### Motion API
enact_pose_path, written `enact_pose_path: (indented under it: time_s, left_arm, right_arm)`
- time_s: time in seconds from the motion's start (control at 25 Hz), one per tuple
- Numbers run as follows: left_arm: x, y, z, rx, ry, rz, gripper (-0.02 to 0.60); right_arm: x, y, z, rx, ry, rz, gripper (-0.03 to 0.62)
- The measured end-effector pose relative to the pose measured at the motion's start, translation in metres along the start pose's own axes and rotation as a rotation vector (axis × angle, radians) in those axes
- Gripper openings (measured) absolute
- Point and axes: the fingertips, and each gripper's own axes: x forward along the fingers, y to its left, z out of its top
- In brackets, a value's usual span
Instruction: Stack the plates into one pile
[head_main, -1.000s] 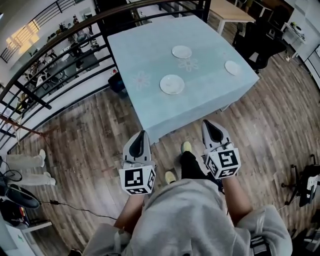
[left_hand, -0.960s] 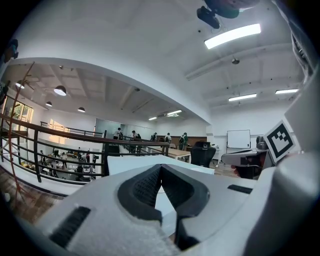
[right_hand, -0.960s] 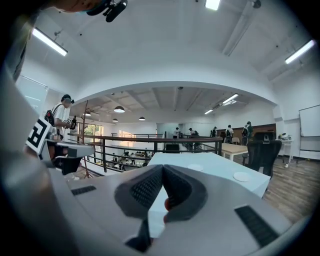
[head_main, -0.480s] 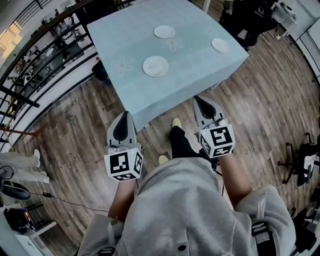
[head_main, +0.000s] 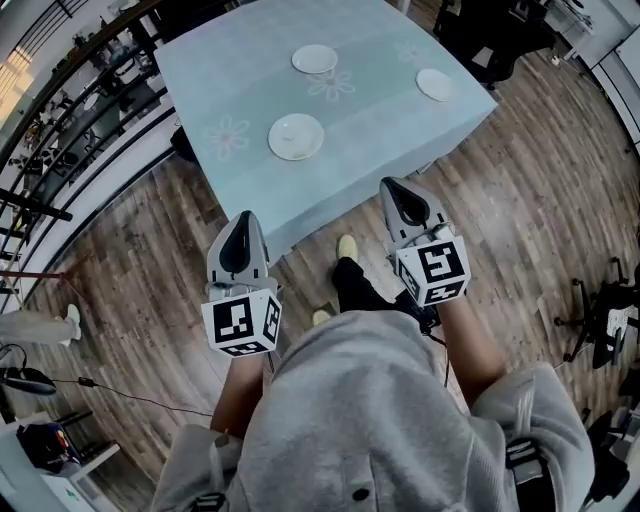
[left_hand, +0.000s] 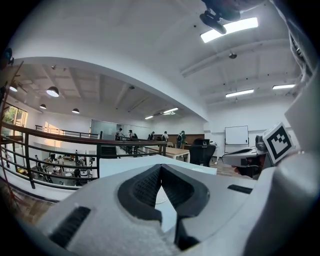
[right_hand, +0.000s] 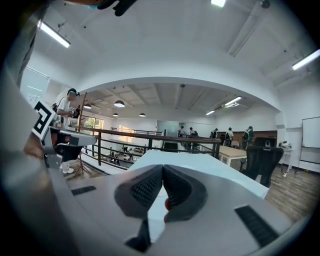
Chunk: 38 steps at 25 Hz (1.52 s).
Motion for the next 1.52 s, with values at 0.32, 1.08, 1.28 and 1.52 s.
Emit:
enact_pose_path:
  time_s: [0.32,1.08,1.28,1.52]
  left_arm:
    - [0.077,0.003,-0.006,0.017,0.046,0.013,0.018]
    - [0.211,-0.008,0.010,0.044,0.081,0.082,0.018]
    - [0.210,-0.004,0.014,0.059,0.090,0.110,0.018]
    - [0.213,0.005,0.017,0.065,0.089,0.133,0.018]
  right_arm:
    - [0.061,-0.060,-0.009,0.011,0.012,-0.008,0.025]
    - [0.164,-0.170,0.007,-0.036,-0.007,0.072,0.025]
    - [0.177,-0.178,0.011,-0.026,-0.017,0.105,0.026]
    - [0.195,-0.182,0.017,-0.048,0.009,0.147,0.045]
